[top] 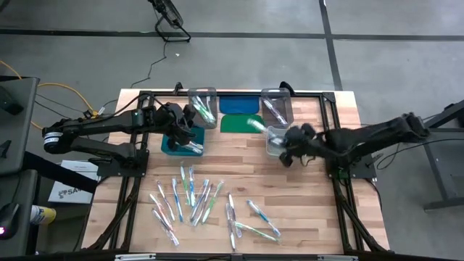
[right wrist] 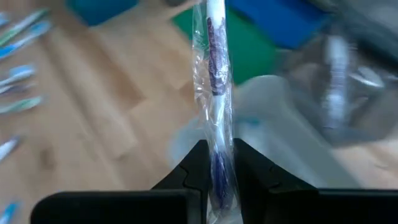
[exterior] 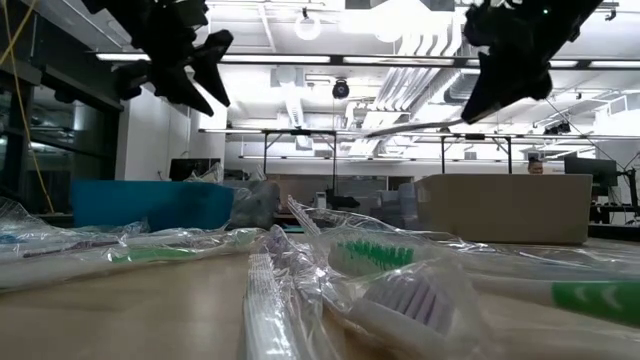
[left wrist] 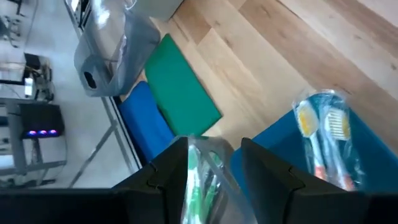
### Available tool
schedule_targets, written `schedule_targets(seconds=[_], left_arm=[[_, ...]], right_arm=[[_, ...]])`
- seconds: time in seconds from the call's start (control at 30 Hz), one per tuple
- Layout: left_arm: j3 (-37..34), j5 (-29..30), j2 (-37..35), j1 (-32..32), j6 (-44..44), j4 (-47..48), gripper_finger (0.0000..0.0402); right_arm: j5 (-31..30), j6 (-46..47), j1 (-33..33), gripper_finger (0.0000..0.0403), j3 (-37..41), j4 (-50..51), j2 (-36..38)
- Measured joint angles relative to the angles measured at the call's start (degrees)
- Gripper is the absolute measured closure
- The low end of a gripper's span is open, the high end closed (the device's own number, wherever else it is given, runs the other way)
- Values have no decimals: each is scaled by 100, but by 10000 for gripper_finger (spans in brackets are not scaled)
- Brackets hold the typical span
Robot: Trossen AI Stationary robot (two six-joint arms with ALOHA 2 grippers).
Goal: Pick & Place Toothbrushes
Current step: Put the violet toothbrush into the right black bin
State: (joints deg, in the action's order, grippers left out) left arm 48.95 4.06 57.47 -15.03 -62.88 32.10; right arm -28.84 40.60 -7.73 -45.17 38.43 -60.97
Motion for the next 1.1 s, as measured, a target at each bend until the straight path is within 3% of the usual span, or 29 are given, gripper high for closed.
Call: schedule_targets(seconds=[0.23, 0.47, 0.63, 0.83, 1.1], left_arm=[[0, -3, 2, -177, -444, -631, 261], [-352, -129, 114, -1116, -482, -1577, 261], [-791, -654, 289, -1790, -393, -2414, 261], [-949, -1117, 587, -2263, -261, -2887, 261], [-946, -1197, 732, -2446, -262, -3078, 261]], right_arm=[[-58, -561, 1307, 362, 0, 368, 421], [452, -1526, 2805, 362, 0, 252, 107], [1165, -2128, 3688, 362, 0, -196, -194], [1745, -2535, 4287, 362, 0, -612, -724], [2135, -2538, 4629, 362, 0, -1147, -1447]])
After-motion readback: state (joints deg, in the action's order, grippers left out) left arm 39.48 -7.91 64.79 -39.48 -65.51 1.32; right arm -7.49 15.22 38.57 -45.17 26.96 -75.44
